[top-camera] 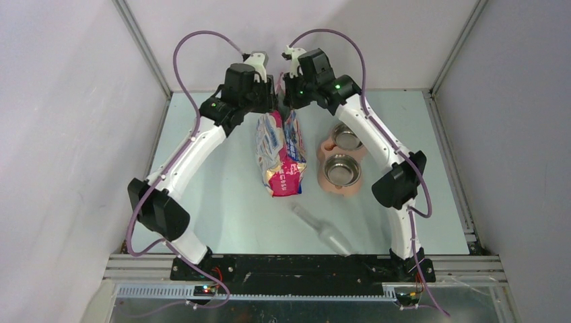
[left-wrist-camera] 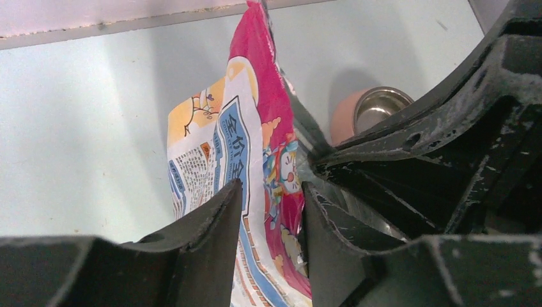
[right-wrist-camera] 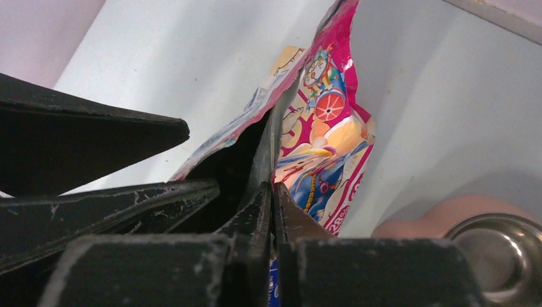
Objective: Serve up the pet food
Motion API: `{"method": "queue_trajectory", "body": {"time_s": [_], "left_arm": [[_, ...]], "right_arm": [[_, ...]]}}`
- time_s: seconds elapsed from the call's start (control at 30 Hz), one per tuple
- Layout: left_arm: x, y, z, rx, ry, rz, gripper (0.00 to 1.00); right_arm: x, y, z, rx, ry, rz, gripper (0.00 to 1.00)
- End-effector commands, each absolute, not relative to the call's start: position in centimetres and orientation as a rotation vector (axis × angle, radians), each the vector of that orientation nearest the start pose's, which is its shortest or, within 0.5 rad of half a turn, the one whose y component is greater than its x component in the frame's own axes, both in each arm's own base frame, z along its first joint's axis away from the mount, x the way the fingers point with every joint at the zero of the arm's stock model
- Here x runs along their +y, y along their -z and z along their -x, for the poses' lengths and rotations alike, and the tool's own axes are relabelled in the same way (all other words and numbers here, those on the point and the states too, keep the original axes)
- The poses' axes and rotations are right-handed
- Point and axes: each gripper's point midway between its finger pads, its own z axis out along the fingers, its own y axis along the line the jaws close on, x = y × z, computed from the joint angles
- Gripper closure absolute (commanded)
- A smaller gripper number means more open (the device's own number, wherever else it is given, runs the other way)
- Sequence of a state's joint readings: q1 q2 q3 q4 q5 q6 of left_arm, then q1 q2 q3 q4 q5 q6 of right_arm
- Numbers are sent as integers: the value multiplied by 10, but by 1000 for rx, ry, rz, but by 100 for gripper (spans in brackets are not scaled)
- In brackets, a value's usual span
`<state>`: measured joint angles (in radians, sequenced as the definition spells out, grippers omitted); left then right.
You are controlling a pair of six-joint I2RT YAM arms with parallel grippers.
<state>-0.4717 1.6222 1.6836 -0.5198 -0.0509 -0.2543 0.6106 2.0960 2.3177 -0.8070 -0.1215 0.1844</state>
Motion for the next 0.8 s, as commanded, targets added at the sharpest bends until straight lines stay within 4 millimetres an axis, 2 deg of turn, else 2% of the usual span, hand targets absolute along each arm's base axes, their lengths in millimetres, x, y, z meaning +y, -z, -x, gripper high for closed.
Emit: {"method": "queue_trajectory", "body": {"time_s": [0.0,0.07,0.17,0.27,0.33,0.47,0.53,0.63,0.67,0.7,0.73,0.77], "left_arm": [[-211,-317,-435,2007,304,-253,58],[-204,-319,-436,1999,251,-271,67],[-190,-325,-436,1980,158,-280,79],[-174,-336,-434,1946,86,-254,98],[-167,-346,-431,1917,59,-248,100],[-154,-363,-432,1868,-3,-206,100],[-154,-369,-434,1852,-1,-197,100],[-168,-374,-433,1845,74,-244,100],[-177,-372,-430,1853,126,-279,92],[-181,-375,-429,1852,152,-288,74],[-186,-372,-425,1871,191,-292,64],[-188,-374,-422,1877,225,-267,49]], "right_arm": [[346,-309,-440,2101,-601,513,100],[341,-315,-442,2087,-569,497,100],[323,-330,-448,2055,-494,441,100],[305,-342,-451,2038,-446,379,100],[294,-354,-450,2017,-422,348,100],[276,-364,-452,1992,-354,305,100],[276,-366,-450,1987,-356,316,100],[290,-361,-442,2000,-418,371,100],[299,-359,-437,2002,-450,400,100],[302,-358,-435,2004,-460,411,100],[308,-358,-430,2003,-470,429,91],[311,-358,-429,2003,-473,437,85]]}}
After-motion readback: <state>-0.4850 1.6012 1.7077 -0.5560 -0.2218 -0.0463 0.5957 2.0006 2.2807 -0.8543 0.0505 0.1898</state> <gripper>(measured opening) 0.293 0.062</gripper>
